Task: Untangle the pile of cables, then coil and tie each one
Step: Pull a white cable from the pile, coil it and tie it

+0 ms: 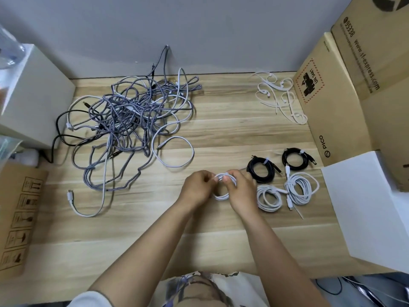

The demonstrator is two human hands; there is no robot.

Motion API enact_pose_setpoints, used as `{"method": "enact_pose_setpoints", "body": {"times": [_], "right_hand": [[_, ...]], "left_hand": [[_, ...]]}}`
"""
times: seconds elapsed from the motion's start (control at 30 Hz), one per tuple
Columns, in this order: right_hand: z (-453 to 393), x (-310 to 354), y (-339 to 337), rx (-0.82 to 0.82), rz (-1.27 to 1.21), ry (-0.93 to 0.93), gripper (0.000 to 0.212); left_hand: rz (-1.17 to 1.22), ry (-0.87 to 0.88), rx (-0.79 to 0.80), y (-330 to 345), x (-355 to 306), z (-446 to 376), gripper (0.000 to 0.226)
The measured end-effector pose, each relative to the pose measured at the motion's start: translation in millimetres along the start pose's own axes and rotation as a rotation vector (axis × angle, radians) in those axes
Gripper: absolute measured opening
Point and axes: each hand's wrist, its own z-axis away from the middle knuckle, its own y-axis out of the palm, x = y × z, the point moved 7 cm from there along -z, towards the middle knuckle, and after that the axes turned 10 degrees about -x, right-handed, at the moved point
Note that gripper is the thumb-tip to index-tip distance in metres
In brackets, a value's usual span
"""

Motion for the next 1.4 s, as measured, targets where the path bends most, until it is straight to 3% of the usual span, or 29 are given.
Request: {"method": "enact_pose_setpoints", "body": {"times": [0.23,0.4,0.57,0.7,0.8,0.9,1.03,1.1,1.27,1.4], "right_hand": [[-14,-31,-27,-0.074,0.186,0.063,0.03],[-17,-35,-33,-0.116,0.251,0.054,0.03],[-14,-30,-34,-0.107,0.296,0.046,0.032],[-6,-20,-42,-0.119,0.372,0.017,0.035],[0,0,-45,-0.171,0.337,-0.066,0.033],[4,30,-27,-0.119,0.202,-0.184,0.03],[11,75,15,0.041,0.106,-0.349,0.035],[15,93,30,0.092,0.088,-0.424,0.042],[21,117,40,0.112,-0.019,-0.478,0.055],[26,126,34,0.085,-0.163,-0.482,0.037]], "left_hand": [[0.415,-0.229,0.183,44,-11,2,0.024],[0.482,-0.277,0.258,59,-13,12,0.028],[0.534,-0.291,0.271,53,-9,16,0.017],[0.601,-0.392,0.147,21,19,16,0.007],[0.792,-0.532,-0.079,-16,52,16,0.011],[0.964,-0.578,-0.262,-49,74,10,0.008],[1.149,-0.55,-0.171,-65,67,-9,0.025],[1.171,-0.489,-0.128,-74,55,-16,0.02],[1.172,-0.287,-0.109,-106,19,-13,0.022],[1.295,-0.219,0.005,-119,-13,4,0.021]]}}
